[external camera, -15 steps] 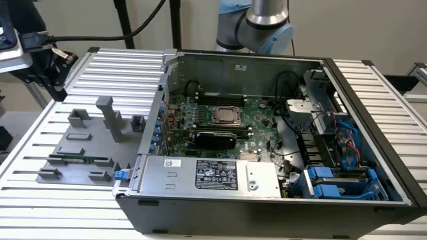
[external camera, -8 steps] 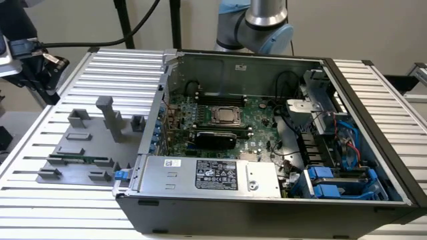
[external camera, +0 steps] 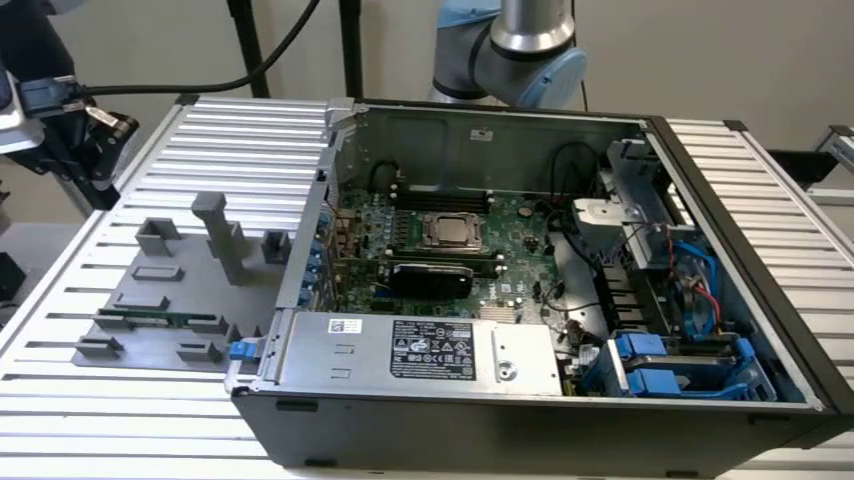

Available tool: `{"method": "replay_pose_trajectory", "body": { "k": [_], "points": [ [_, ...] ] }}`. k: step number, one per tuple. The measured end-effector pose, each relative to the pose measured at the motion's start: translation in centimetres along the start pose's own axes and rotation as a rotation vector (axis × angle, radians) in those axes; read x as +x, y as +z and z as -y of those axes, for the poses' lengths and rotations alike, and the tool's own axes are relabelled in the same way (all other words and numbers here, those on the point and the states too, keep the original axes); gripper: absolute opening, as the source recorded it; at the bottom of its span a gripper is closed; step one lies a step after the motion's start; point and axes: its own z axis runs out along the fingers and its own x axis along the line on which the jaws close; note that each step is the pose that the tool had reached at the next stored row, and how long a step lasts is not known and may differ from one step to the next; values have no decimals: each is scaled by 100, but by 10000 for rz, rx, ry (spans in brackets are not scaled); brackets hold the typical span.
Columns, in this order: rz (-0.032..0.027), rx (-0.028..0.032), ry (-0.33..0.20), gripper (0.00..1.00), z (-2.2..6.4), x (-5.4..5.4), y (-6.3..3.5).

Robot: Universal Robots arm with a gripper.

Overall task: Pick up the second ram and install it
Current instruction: 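Pick up the second ram and move it above second insertion slot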

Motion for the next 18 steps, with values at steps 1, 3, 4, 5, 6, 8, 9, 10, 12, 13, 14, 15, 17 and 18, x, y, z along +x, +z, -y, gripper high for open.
{"method": "replay_pose_trajectory", "body": {
  "k": [1,3,4,5,6,8,9,10,12,13,14,15,17,18],
  "points": [
    [-1,0,0,0,0,0,0],
    [0,0,0,0,0,0,0],
    [0,0,0,0,0,0,0],
    [-1,1,0,0,0,0,0],
    [-1,0,0,0,0,0,0],
    [0,0,0,0,0,0,0],
    [-1,0,0,0,0,0,0],
    [-1,1,0,0,0,0,0],
    [0,-1,-11,0,-4,-6,4],
    [-2,-1,-42,0,-7,-20,6],
    [-5,-3,-110,0,-7,-27,10],
    [-9,-7,-235,0,-7,-30,16],
    [-29,-11,-593,0,-7,-30,23],
    [-39,-14,-788,0,-6,-30,29]
  ]
}}
